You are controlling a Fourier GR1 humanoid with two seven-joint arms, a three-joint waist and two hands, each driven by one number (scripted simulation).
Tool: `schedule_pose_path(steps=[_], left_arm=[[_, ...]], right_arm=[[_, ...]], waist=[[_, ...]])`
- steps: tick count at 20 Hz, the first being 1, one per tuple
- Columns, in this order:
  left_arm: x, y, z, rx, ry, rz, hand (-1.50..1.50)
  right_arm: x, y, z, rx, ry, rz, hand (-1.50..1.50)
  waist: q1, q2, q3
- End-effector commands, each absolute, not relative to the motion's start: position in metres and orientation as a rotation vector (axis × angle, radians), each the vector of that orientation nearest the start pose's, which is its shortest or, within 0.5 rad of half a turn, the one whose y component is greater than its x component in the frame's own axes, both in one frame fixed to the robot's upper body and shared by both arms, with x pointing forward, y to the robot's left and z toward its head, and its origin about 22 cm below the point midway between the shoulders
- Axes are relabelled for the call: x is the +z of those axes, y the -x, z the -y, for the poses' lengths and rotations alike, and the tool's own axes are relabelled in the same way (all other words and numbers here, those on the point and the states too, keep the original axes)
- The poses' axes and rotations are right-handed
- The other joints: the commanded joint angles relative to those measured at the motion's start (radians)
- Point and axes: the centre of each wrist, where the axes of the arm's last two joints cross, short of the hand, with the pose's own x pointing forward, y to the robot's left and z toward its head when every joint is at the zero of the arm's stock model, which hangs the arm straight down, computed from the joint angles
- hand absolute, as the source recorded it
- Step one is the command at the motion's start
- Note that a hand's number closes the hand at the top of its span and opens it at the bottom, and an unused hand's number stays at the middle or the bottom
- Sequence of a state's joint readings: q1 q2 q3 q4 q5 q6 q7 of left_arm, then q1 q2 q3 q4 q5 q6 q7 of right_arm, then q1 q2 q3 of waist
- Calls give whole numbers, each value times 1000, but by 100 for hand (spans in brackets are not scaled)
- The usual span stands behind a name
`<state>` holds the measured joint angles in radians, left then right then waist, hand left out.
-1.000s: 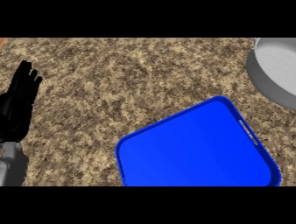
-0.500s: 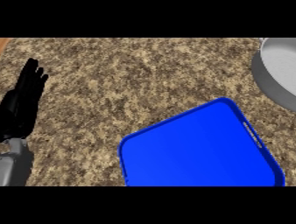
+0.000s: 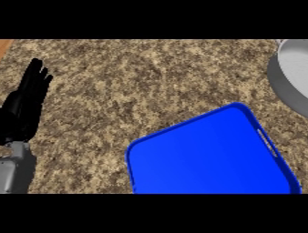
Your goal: Pick the pear from the tray and place it in the pot
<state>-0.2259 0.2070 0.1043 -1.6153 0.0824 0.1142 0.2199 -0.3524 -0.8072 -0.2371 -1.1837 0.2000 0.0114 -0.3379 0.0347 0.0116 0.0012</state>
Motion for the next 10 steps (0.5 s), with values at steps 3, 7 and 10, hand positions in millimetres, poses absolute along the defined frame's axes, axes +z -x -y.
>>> schedule_pose_path(steps=[3, 7, 10], left_arm=[[86, -299, -273, 46, -162, 1630, 0], [88, -286, -272, 23, -151, 1633, 0], [79, -299, -268, 53, -165, 1639, 0]], right_arm=[[138, -324, 482, 691, 1178, 1706, 150], [114, -341, 482, 744, 1136, 1654, 150], [102, -359, 466, 733, 1060, 1635, 150]], waist=[[23, 10, 2], [23, 3, 2], [12, 5, 1]])
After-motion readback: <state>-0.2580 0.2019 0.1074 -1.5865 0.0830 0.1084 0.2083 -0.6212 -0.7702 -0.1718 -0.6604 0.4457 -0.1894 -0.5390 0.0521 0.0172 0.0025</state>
